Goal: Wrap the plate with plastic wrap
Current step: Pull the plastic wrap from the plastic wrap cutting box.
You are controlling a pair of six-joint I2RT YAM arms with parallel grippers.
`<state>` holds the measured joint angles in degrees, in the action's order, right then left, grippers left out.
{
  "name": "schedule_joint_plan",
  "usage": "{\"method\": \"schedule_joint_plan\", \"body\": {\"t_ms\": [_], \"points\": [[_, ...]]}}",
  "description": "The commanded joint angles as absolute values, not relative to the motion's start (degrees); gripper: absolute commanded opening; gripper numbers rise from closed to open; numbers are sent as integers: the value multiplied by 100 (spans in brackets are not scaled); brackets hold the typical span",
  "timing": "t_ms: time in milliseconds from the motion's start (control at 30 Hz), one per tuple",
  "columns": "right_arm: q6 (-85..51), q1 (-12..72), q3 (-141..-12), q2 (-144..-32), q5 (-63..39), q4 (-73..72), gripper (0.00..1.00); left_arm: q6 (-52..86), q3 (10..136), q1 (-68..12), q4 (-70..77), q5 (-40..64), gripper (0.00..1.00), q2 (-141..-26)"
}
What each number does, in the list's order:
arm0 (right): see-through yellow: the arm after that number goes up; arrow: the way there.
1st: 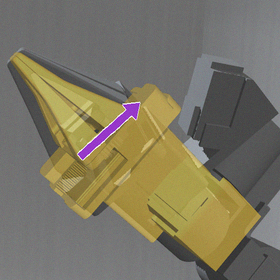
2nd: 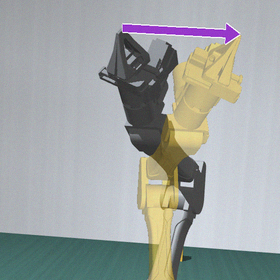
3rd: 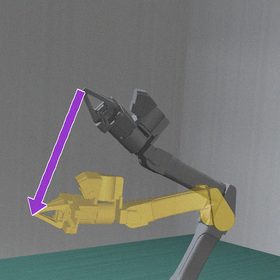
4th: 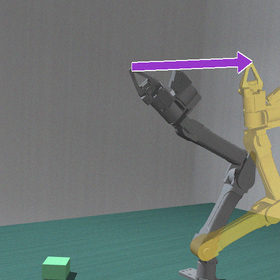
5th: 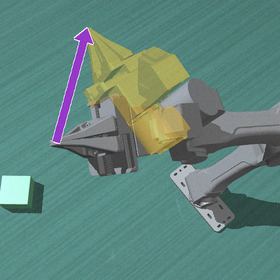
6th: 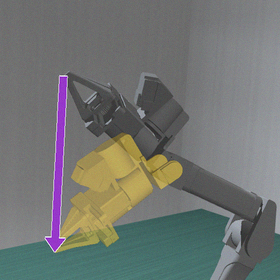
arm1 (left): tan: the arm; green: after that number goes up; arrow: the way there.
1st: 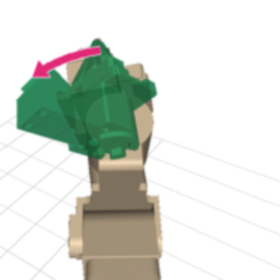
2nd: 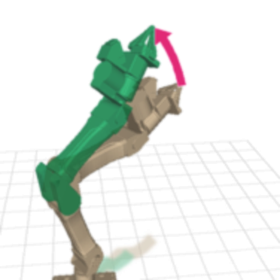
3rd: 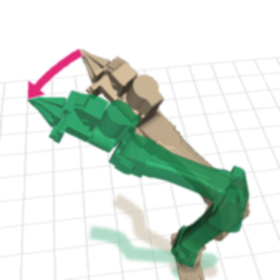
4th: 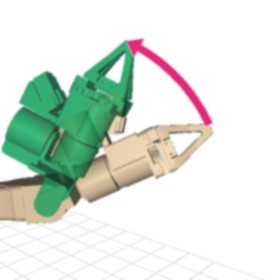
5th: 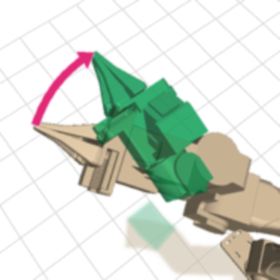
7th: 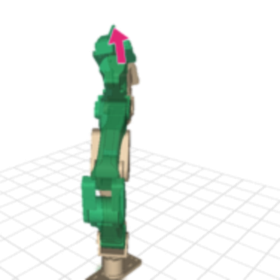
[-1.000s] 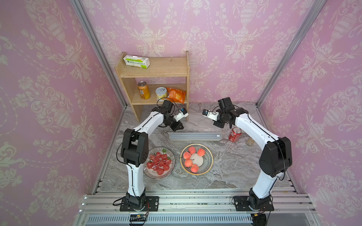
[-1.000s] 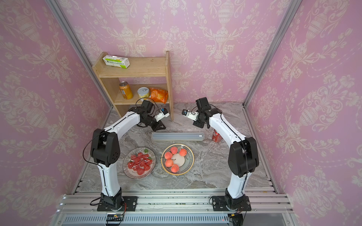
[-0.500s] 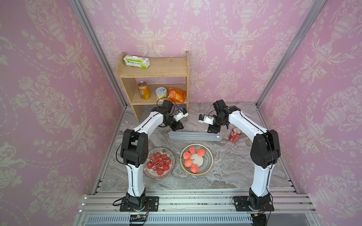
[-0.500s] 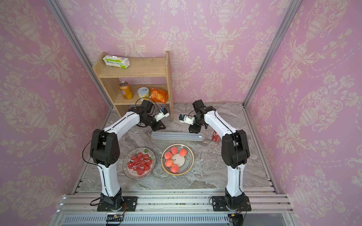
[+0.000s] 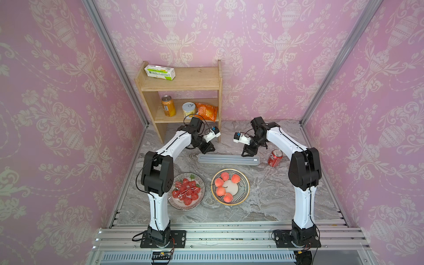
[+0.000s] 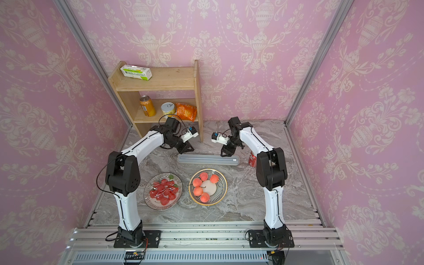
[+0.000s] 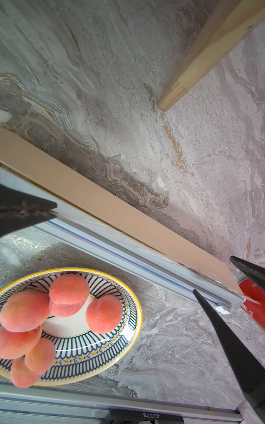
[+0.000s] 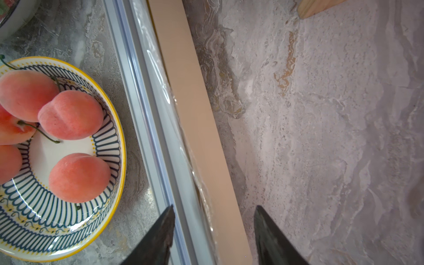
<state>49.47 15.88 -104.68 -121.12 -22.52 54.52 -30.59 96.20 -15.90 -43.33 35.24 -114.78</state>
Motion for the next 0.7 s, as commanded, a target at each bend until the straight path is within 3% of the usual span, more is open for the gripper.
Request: {"method": "schedule_joint_plan", "body": {"t_ms": [0, 233, 400, 667], "points": [[4830, 1569, -10601, -12267, -2444, 5681, 53, -3186, 9824, -1555, -4467, 3472, 0, -11452], [4733, 1534, -10612, -12313, -2435, 5683, 35, -3184, 9838, -1555, -4499, 3463, 0, -11470], [4680, 1480, -10644, -12322, -2515, 5736, 3, -3190, 9835, -1551, -4500, 3446, 0, -11470], [4605, 1478, -10494, -11860, -2541, 5457, 0, -3182, 9823, -1555, -4500, 3450, 0, -11442]]}}
